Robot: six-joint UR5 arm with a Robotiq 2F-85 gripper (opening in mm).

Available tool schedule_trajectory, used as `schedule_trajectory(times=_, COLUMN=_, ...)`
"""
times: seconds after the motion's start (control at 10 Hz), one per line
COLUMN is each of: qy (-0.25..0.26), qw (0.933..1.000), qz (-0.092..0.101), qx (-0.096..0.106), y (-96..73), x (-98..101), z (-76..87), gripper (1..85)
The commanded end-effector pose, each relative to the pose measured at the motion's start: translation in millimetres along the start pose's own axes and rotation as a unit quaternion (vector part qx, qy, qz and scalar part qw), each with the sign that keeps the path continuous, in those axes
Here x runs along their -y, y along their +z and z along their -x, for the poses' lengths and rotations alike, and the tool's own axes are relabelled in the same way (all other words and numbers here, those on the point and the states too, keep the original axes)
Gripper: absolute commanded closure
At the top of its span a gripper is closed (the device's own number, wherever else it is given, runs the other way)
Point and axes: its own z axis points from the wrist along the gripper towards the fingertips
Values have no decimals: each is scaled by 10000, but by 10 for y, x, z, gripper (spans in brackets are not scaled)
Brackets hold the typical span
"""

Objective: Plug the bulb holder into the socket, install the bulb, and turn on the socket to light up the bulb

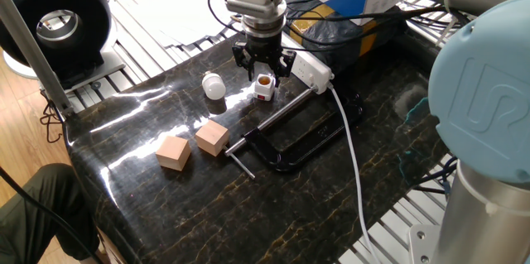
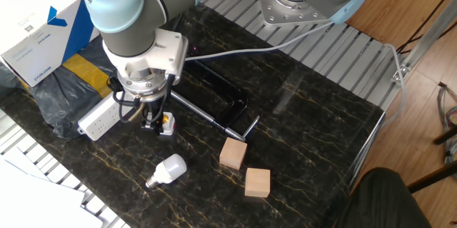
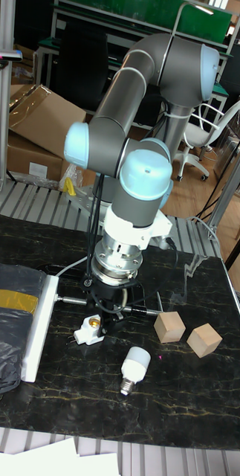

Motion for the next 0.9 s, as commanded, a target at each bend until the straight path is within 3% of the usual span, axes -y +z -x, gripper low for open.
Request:
schedule_trajectory(times=0.0, qy=22, qw=10000, qz=-48, qx=58, y=37, x=11, z=29, gripper=270)
schedule_trajectory(times=0.8, qy=122, qw=9999, qz=-111, qx=31, y=152, x=47, z=67, gripper=310)
